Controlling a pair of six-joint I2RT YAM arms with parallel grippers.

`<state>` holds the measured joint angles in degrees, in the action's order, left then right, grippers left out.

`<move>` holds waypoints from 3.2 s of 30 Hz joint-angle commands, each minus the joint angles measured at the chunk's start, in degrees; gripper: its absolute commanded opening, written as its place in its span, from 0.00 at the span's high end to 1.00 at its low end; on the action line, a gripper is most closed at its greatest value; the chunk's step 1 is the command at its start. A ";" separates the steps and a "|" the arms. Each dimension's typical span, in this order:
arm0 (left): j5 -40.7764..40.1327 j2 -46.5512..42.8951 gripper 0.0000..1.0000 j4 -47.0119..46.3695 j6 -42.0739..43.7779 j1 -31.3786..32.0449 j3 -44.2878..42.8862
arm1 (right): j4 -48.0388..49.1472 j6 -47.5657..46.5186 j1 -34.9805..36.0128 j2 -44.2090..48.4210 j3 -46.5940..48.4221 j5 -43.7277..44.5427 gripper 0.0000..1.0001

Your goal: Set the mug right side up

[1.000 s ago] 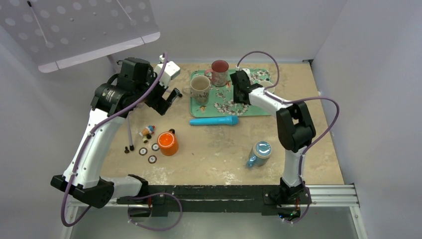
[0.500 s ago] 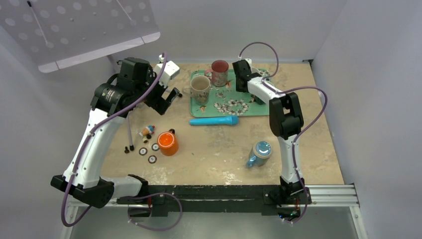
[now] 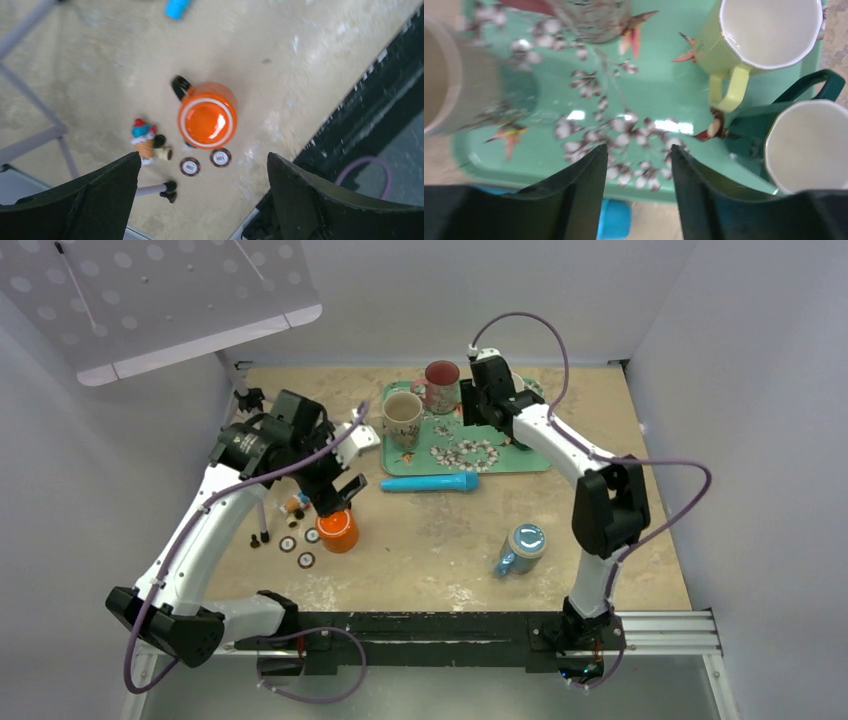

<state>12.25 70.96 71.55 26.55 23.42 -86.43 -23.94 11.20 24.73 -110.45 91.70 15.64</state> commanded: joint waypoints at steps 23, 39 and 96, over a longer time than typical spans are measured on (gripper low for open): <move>9.20 25.31 0.00 -27.91 -25.52 46.36 -5.97 | -13.87 24.03 -7.85 53.45 -36.42 6.90 0.02; -6.63 44.51 0.03 -34.23 -38.06 48.82 -13.00 | -16.50 23.03 -12.29 62.29 -38.85 8.79 0.02; 36.71 29.73 1.00 -35.75 -64.61 12.13 -21.18 | 27.63 51.01 -12.45 81.91 -64.68 -33.98 0.02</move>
<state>42.28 104.97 40.82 -33.01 35.03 -103.94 -12.08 54.83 12.40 -28.84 28.84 -17.23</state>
